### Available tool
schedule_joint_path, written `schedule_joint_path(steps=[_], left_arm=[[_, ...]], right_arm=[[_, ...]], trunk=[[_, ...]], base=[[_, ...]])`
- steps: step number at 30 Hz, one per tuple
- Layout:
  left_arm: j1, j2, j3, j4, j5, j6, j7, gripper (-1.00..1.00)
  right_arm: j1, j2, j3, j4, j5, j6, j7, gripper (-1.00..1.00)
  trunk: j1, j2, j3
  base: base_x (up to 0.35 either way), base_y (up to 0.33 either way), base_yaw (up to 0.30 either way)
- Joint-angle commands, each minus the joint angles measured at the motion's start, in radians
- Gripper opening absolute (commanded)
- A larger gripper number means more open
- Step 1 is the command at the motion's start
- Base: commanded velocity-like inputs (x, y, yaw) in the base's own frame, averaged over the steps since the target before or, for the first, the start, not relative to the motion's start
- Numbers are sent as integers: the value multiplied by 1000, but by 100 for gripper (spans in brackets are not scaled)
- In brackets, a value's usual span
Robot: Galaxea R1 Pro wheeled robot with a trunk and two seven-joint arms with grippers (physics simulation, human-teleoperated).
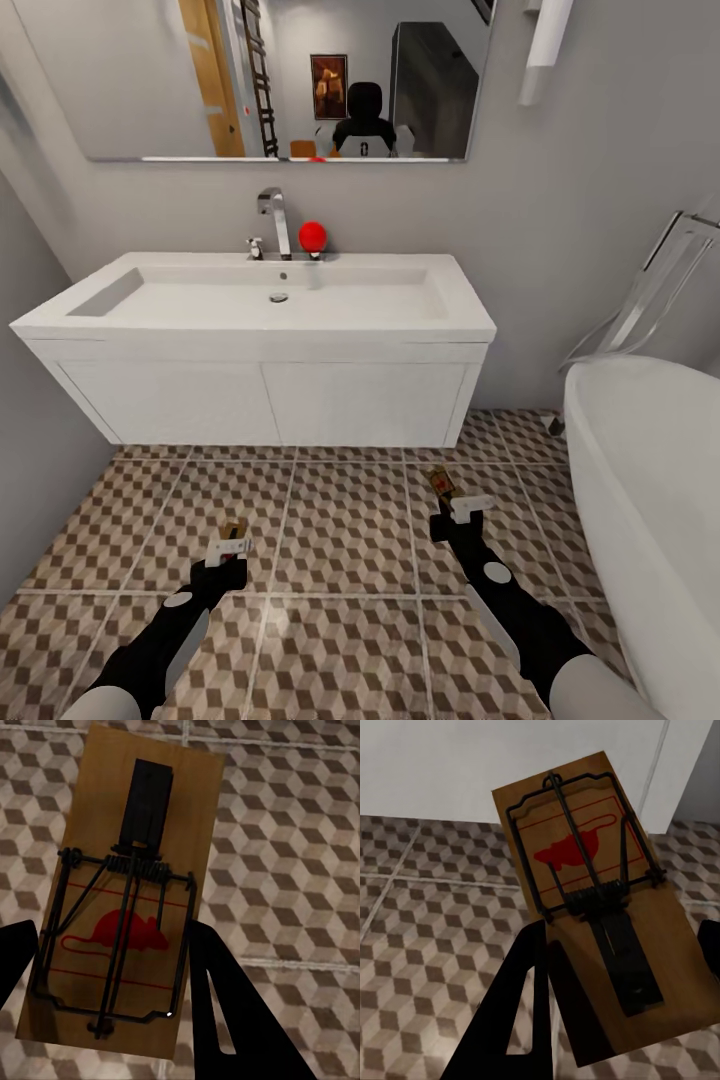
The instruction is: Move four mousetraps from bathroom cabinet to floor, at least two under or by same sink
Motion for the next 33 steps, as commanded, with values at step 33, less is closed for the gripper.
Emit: schedule_joint_path(steps=[33], left_arm=[[0, -8, -4, -57, 10, 11, -5, -100]], right_arm=[[-1, -3, 8, -1, -4, -11, -6, -100]], trunk=[[80, -148, -110]], base=[[0, 0, 0]])
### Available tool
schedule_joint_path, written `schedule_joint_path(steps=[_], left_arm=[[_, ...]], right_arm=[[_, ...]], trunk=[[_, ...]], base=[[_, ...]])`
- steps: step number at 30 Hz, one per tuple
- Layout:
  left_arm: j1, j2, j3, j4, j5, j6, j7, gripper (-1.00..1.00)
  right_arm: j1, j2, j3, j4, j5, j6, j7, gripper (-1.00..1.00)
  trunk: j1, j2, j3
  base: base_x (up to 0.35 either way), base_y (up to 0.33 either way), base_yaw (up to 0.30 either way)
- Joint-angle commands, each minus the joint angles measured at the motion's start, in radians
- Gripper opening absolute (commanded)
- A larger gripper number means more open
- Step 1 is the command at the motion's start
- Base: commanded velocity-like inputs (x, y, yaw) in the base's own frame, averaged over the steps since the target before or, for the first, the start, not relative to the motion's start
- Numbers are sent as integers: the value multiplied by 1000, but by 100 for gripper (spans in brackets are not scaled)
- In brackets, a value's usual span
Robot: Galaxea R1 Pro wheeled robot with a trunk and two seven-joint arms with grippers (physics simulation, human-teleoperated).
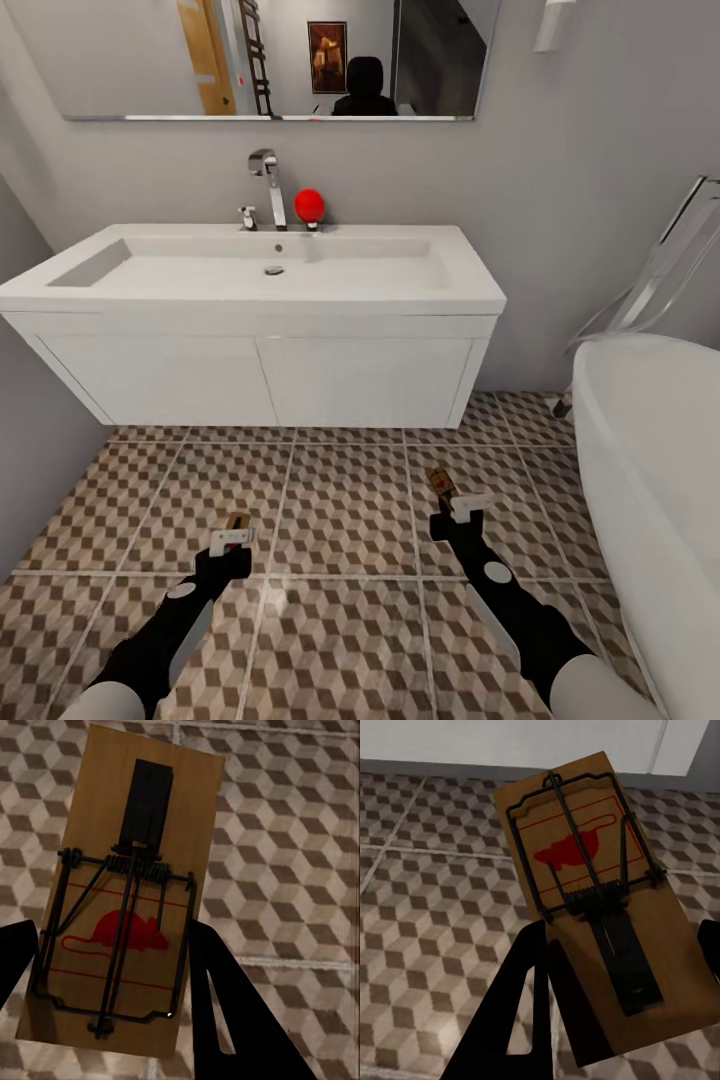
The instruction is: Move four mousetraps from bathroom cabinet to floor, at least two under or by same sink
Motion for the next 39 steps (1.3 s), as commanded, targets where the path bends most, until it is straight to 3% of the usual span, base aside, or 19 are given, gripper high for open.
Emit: schedule_joint_path(steps=[1, 5, 10, 12, 14, 18, 27, 33, 36, 39], left_arm=[[0, -8, -2, -4, 9, 8, -1, -100], [-6, -42, 0, 8, 8, 52, 13, -100], [-69, -52, 0, 32, 9, 154, 50, -100], [-82, -55, 1, 60, 9, 125, 56, -100], [-85, -55, 1, 83, 10, 45, 56, -100], [-87, -51, 1, 140, 9, -62, 51, -100], [-88, -48, -3, 103, 9, -77, 23, -100], [-88, -51, -5, 18, 9, -75, 27, -100], [-88, -50, -6, 8, 9, -74, 27, -100], [-88, -50, -6, 7, 9, -74, 27, -100]], right_arm=[[-1, 0, 7, 0, -7, -4, -9, -100], [-22, 4, 5, -6, 9, 4, -11, -100], [-98, 5, 4, -8, 32, 70, -27, -100], [-112, 4, 4, -7, 34, 86, -29, -100], [-116, 4, 5, -8, 35, 85, -30, -100], [-119, 5, 7, -11, 43, 18, -30, -100], [-119, 2, 8, -9, 52, -12, -36, -100], [-119, 0, 7, 2, 50, -10, -37, -100], [-119, 1, -2, 12, 34, -9, -34, -100], [-118, 3, -34, 26, -94, -10, -29, -100]], trunk=[[0, 0, -1], [0, 0, -1], [0, 0, -1], [0, 0, -1], [0, 0, -1], [0, 0, -1], [0, 0, -1], [0, 0, -1], [0, 0, -1], [0, 0, -1]], base=[[0, 0, 0], [0, 0, 0], [0, 0, 0], [0, 0, 0], [0, 0, 0], [0, 0, 0], [0, 0, 0], [0, 0, 0], [0, 0, 0], [0, 0, 0]])
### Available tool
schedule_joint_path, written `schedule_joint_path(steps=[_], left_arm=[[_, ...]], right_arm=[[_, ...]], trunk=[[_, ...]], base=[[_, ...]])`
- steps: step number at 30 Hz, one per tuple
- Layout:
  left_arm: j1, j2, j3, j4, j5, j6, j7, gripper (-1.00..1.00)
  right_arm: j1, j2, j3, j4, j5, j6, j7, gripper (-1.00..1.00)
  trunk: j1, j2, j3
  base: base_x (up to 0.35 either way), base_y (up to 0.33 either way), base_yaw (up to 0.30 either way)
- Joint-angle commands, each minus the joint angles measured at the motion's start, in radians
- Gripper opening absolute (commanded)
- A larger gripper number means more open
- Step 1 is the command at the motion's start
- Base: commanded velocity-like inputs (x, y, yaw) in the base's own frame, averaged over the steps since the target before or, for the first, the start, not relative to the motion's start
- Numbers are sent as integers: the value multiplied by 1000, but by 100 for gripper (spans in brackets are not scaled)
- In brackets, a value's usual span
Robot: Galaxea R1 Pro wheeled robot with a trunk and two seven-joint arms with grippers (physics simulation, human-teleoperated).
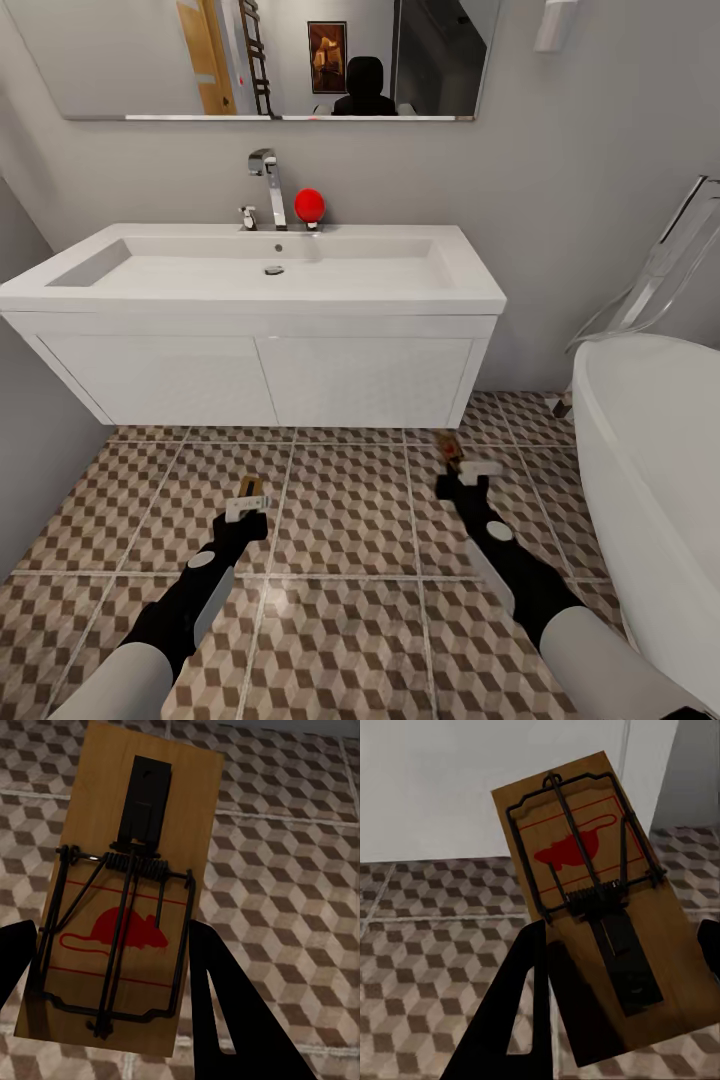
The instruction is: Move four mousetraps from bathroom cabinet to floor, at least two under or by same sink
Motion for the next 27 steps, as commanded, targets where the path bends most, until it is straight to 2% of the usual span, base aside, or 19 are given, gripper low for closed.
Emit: schedule_joint_path(steps=[1, 2, 4, 7, 9, 11, 15, 16, 27], left_arm=[[0, 1, -5, 0, 9, -1, -1, -100], [0, 1, -5, -1, 9, -1, 0, -100], [0, 1, -5, -1, 9, -1, 0, -100], [0, 1, -5, -2, 9, -1, 1, -100], [-1, 1, -5, -1, 9, -1, 1, -100], [-1, 1, -5, -1, 9, -1, 1, -100], [0, 1, -5, -2, 9, -1, 1, -100], [0, 1, -5, -2, 9, -1, 1, -100], [0, 1, -5, -2, 9, -1, 1, -100]], right_arm=[[-1, -1, 6, 2, -52, -6, -8, -100], [-1, -2, 4, 3, -86, -6, -7, -100], [-1, -1, 3, 4, -130, -6, -8, -100], [-1, -1, 4, 5, -144, -8, -7, -100], [-1, -2, 6, 5, -139, -8, -8, -100], [-1, -2, 8, 5, -114, -9, -8, -100], [0, -1, 8, 5, -40, -10, -10, -100], [0, -1, 8, 5, -33, -11, -10, -100], [-1, -1, 9, 3, -22, -8, -11, -100]], trunk=[[0, 0, -1], [0, 0, -1], [0, 0, -1], [0, 0, -1], [0, 0, -1], [0, 0, -1], [0, 0, -1], [0, 0, -1], [42, -77, -37]], base=[[0, 0, 0], [0, 0, 0], [0, 0, 0], [0, 0, 0], [0, 0, 0], [0, 0, 0], [0, 0, 0], [0, 0, 0], [0, 0, 0]])
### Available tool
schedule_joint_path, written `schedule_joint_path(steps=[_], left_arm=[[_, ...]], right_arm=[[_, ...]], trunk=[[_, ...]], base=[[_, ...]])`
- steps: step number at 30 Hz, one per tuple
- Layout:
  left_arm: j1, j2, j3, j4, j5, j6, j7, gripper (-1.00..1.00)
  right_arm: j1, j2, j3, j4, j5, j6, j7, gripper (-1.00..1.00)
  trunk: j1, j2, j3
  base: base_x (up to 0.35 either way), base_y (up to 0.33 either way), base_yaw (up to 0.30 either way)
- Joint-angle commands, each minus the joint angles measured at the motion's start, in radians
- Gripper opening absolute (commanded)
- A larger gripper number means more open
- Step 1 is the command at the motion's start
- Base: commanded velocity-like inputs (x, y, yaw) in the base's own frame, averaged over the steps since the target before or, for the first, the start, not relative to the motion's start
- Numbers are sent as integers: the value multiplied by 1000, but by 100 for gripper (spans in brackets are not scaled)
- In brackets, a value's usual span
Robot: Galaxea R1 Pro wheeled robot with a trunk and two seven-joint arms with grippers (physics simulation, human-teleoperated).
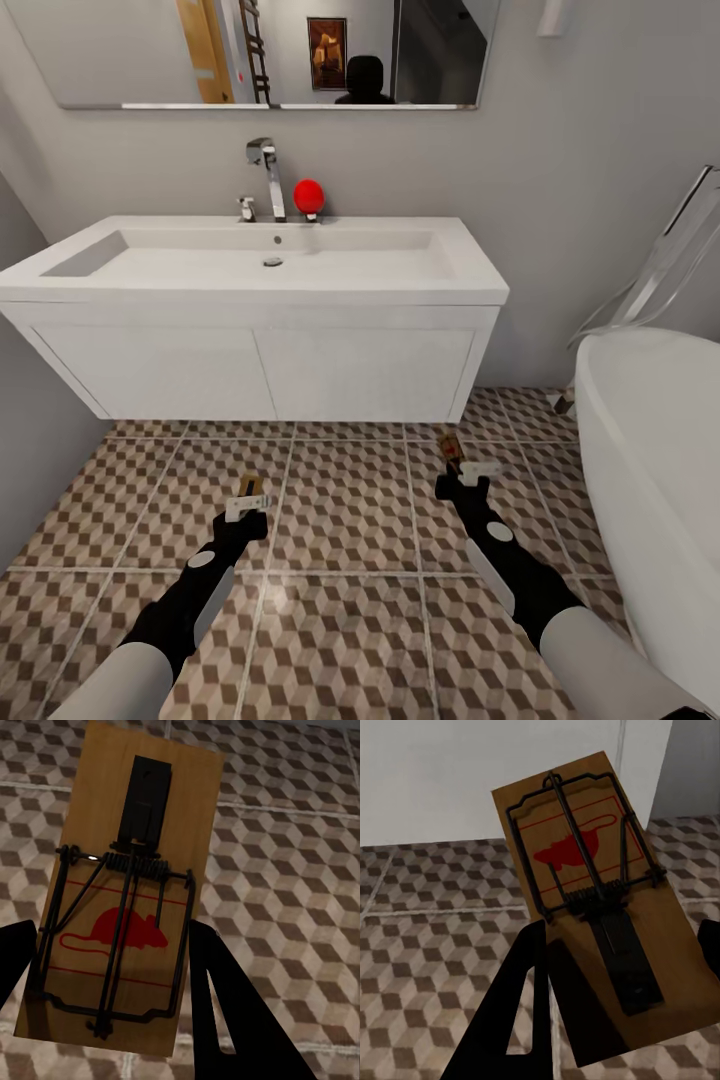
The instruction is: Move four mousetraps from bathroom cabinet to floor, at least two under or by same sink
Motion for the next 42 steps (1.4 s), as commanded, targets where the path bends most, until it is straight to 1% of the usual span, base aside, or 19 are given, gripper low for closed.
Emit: schedule_joint_path(steps=[1, 42], left_arm=[[-1, 1, -5, 0, 9, -1, 0, -100], [-1, 0, -5, 0, 9, -1, 0, -100]], right_arm=[[-1, -2, 8, 0, -11, -5, -9, -100], [-1, -2, 8, -9, -8, -6, -10, -100]], trunk=[[4, -8, -5], [161, -295, -198]], base=[[0, 0, 0], [0, 0, 0]])
